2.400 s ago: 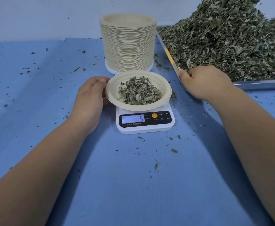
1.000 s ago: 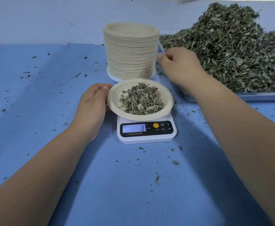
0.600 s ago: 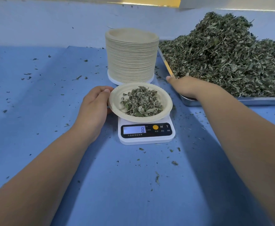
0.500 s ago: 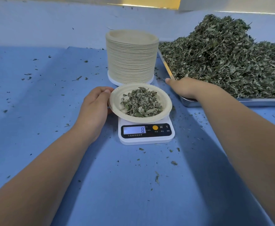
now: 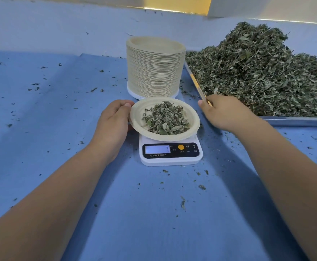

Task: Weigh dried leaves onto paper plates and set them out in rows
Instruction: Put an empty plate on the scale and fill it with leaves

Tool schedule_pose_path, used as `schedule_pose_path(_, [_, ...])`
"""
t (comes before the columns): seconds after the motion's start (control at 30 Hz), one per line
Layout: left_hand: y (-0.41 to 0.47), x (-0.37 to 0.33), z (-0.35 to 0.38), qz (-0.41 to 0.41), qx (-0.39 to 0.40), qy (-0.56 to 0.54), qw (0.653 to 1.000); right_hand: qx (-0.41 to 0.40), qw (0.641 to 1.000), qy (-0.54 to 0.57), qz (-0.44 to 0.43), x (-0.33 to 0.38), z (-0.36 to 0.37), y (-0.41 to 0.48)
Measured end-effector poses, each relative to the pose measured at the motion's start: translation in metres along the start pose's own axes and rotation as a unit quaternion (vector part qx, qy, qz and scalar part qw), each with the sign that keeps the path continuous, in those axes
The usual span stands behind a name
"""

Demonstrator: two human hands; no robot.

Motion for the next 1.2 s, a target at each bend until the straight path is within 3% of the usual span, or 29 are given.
schedule_pose_path(0.1, [0.001, 0.001, -0.001, 0.003, -0.004, 0.012, 1.000, -0.138, 0.989, 0.039, -0.044, 0.008, -0.020, -0.026])
schedule_pose_path(0.3, [0.002, 0.001, -0.001, 0.010, -0.011, 0.016, 1.000, -0.187, 0.962, 0.173, -0.098, 0.016, -0.035, -0.059])
schedule_pose_path(0.4, [0.002, 0.000, -0.002, 0.018, -0.013, 0.027, 0.999, -0.164, 0.959, 0.195, -0.126, 0.032, -0.037, -0.075])
schedule_pose_path(0.53, [0.004, 0.002, -0.004, 0.003, -0.015, 0.028, 0.999, -0.149, 0.964, 0.204, -0.087, 0.025, -0.031, -0.086])
schedule_pose_path(0.63, [0.005, 0.002, -0.003, -0.004, -0.004, 0.036, 0.999, -0.061, 0.975, 0.201, -0.075, 0.026, -0.013, -0.083])
schedule_pose_path(0.73, [-0.001, -0.001, 0.005, -0.015, 0.042, 0.069, 0.997, 0.020, 0.956, 0.278, -0.091, 0.035, 0.003, -0.085])
schedule_pose_path(0.87, [-0.006, -0.004, 0.012, -0.035, 0.072, 0.018, 0.997, 0.019, 0.941, 0.319, -0.113, 0.048, 0.000, -0.092])
schedule_pose_path(1.2, [-0.012, -0.012, -0.024, -0.103, -0.090, -0.072, 0.988, -0.016, 0.949, 0.260, -0.180, 0.106, 0.004, -0.113])
Point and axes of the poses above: each hand's wrist, its own y-axis towards the middle knuckle, its own z-axis out of the palm, x = y × z, the point moved 8 cm from there along y, towards the middle knuckle, and after that the axes turned 3 degrees about y, right-handed, at the moved point
